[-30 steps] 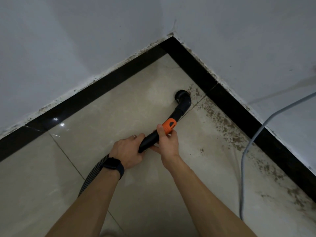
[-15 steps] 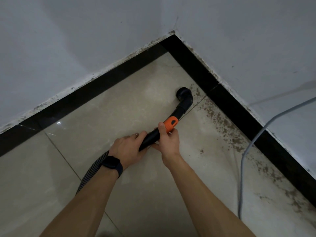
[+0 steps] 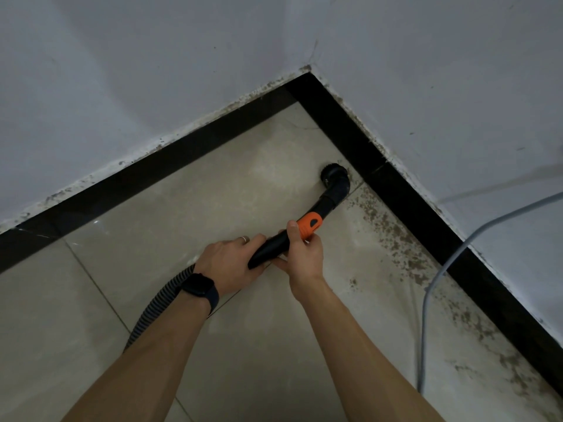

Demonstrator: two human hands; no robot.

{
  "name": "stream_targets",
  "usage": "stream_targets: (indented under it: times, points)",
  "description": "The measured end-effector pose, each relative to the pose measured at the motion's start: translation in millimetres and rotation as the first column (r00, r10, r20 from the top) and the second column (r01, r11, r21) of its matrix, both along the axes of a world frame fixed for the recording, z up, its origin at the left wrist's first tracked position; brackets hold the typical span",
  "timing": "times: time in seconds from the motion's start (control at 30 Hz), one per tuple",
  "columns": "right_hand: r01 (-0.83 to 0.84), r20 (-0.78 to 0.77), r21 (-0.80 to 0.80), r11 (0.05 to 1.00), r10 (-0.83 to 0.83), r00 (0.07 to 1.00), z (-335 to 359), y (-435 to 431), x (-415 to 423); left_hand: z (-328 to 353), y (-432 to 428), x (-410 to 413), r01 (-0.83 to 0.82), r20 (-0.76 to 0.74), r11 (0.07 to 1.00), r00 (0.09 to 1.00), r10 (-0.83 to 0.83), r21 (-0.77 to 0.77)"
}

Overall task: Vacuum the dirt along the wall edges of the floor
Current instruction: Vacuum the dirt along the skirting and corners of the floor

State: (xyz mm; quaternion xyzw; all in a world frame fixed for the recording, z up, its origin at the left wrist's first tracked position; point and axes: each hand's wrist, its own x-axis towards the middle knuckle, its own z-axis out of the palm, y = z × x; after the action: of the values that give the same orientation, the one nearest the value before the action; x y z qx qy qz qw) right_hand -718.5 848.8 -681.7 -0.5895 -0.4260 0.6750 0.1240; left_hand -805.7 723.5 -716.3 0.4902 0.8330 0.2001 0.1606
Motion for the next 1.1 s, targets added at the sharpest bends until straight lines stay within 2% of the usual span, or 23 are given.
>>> stream_targets:
  times: [0.4, 0.8, 1.1]
  points:
    - [0.029, -0.012, 0.005, 1.000, -0.029, 1.000, -1, 25, 0, 6, 30, -1, 0.019, -0.008, 0.999, 1.000, -0.019, -0.044]
    - [0.033, -0.015, 0.012, 0.999, -0.033, 0.999, 3, 43, -8, 7, 49, -12, -0.011, 0.073, 0.999, 0.997, 0.015, -0.051]
    - [-0.061, -0.016, -0.015, 0.998, 0.060, 0.998, 8, 53, -31, 10, 52, -23, -0.069, 0.098, 0.995, 0.992, 0.076, -0.072]
